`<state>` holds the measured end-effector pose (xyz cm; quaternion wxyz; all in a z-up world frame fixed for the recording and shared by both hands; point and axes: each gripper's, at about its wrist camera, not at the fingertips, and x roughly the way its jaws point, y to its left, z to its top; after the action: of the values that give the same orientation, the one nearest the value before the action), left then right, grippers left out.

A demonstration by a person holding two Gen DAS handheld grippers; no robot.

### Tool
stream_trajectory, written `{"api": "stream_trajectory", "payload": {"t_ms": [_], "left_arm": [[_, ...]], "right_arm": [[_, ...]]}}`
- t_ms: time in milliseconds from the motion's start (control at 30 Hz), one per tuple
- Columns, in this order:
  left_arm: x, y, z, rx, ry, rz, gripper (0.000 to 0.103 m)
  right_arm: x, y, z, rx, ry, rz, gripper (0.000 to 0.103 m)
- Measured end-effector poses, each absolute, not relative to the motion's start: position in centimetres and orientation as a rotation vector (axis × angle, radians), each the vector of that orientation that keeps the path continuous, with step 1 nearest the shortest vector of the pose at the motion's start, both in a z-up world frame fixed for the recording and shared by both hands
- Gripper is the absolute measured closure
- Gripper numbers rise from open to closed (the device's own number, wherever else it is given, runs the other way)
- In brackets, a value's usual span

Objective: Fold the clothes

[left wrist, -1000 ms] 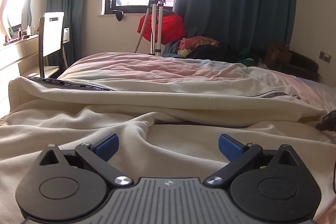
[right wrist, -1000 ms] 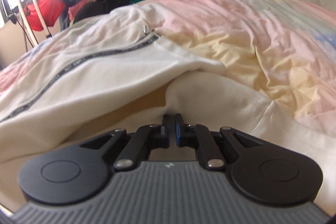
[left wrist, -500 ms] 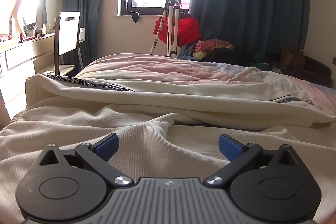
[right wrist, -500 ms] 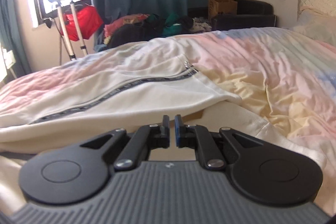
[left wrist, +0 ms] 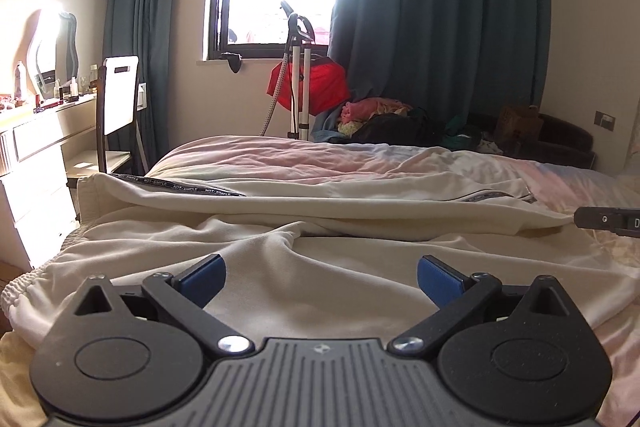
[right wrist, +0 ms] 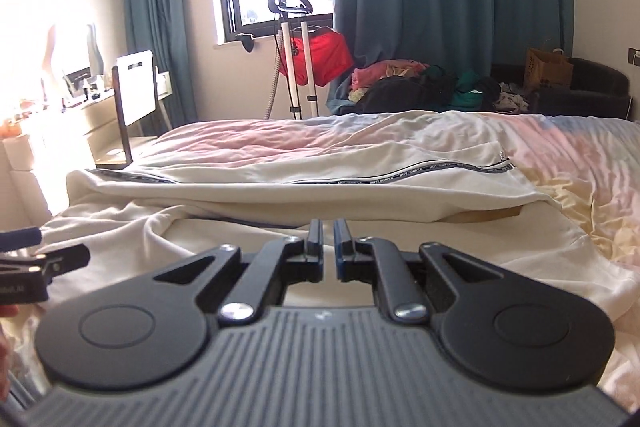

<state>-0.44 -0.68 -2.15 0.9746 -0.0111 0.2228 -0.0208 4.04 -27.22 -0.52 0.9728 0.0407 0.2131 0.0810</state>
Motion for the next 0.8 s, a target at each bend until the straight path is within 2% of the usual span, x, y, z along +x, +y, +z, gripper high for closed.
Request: {"api": "stream_trajectory", "payload": {"t_ms": [33,67,100,133,167,400,567,800], "left_arm": [[-0.8,-0.4,-2.2,-0.036,0.467,-0.05,0.0],[-1.2,-0.1,-2.2,-0.049,0.485,-0.059,0.0],[-1.4,0.4,-2.2,-0.071,0.506,-0.063,0.0],[-1.4,1.2,-2.2,-0.103,0.531,-0.063,0.0],[-1.4,2.0,-2.1,-0.135,0.555,-0.063,0.0],[-0.4,9.7,-1.6,-0.302,0.675,0.064,0.0],[0.7,17.9,-2.9,-0.688,0.833,0.211,0.0],[-0.5,26.3,-6.1,-1.121,0.884,0.401,0.0]], "right_arm": [[3.7,-27.3,-0.4,0.087,0.433,0.162,0.092],[3.4,-27.3,-0.4,0.084,0.44,0.156,0.069],[3.2,-27.4,-0.4,0.084,0.436,0.143,0.053],[3.0,-27.5,-0.4,0.084,0.433,0.13,0.019],[2.7,-27.8,-0.5,0.085,0.415,0.11,0.006],[2.4,-28.5,0.0,0.097,0.398,0.097,0.008],[2.3,-28.5,-0.1,0.091,0.398,0.08,0.008],[2.5,-30.8,-0.1,0.182,0.391,0.048,0.008]]}}
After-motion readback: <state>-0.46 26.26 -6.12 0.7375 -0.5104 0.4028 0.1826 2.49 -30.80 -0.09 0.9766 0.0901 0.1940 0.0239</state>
